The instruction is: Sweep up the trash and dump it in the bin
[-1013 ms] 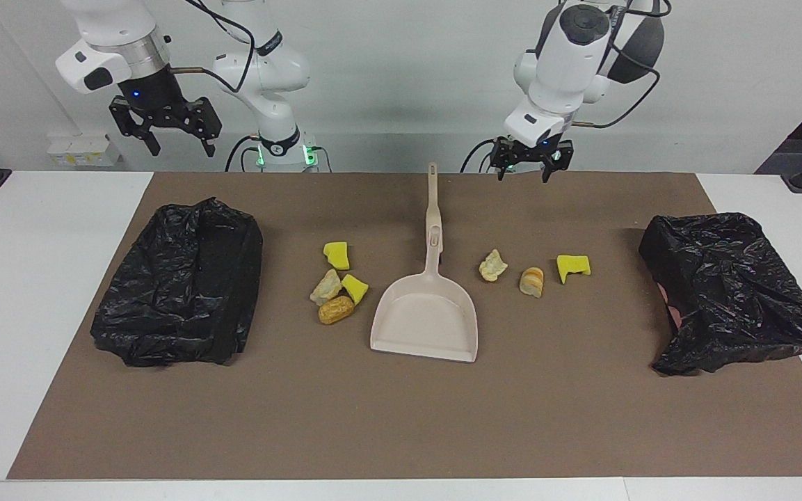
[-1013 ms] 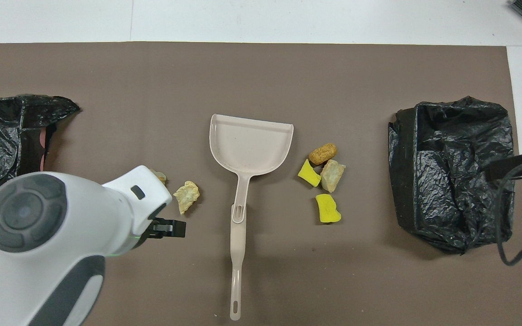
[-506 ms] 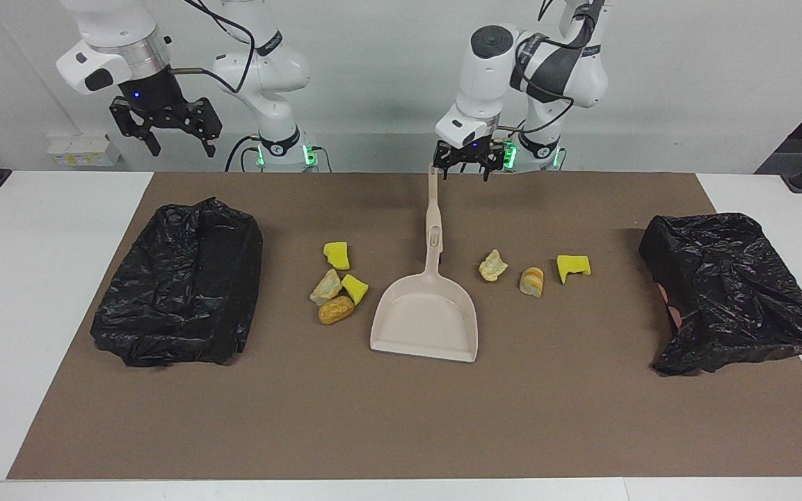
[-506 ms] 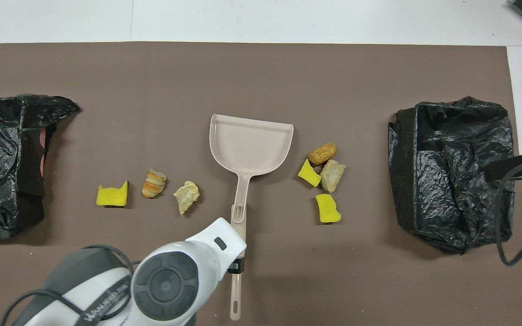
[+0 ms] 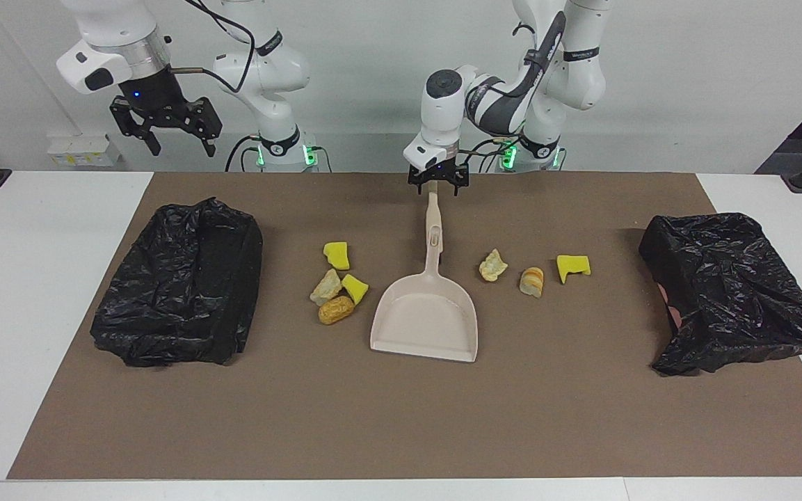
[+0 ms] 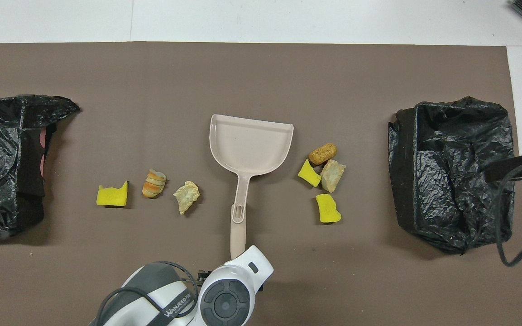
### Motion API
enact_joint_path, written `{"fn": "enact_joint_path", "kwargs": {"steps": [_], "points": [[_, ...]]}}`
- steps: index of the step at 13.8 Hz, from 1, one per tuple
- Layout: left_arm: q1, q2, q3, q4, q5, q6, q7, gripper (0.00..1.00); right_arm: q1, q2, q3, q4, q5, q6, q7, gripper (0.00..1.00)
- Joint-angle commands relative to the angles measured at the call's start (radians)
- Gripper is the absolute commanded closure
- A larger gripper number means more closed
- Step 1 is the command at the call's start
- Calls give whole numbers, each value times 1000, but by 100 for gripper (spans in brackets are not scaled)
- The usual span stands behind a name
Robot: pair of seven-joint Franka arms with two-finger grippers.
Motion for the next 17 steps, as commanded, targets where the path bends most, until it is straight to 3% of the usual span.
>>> {"fn": "enact_joint_path", "kwargs": {"steps": [1,2,3,4,5,6,10,17], "points": [[-25,-28,19,-36,2,27,-38,0,-12,-21,3,-19,10,-15,-35,0],[-25,-28,19,-36,2,27,-40,20,-12,-21,3,-19,10,-15,-35,0],[-25,-28,20,-36,2,27,-31,53,-12,-21,3,-19,8,-15,-35,0],[-24,-27,20,-36,2,25,-21,77,-12,-21,3,-19,10,-15,-35,0],[-21,-25,20,-34,2,25,-15,95,-12,-21,3,-19,10,-15,-35,0],[-13,-19,22,-29,2,24,-9,100,-12,-21,3,-19,10,-15,-35,0],[27,-18,29,4,5,-24,-12,100,-12,-21,3,-19,10,-15,-35,0],[203,-31,32,185,82,-332,-21,100,1,-18,12,-45,8,-14,-22,0]]}}
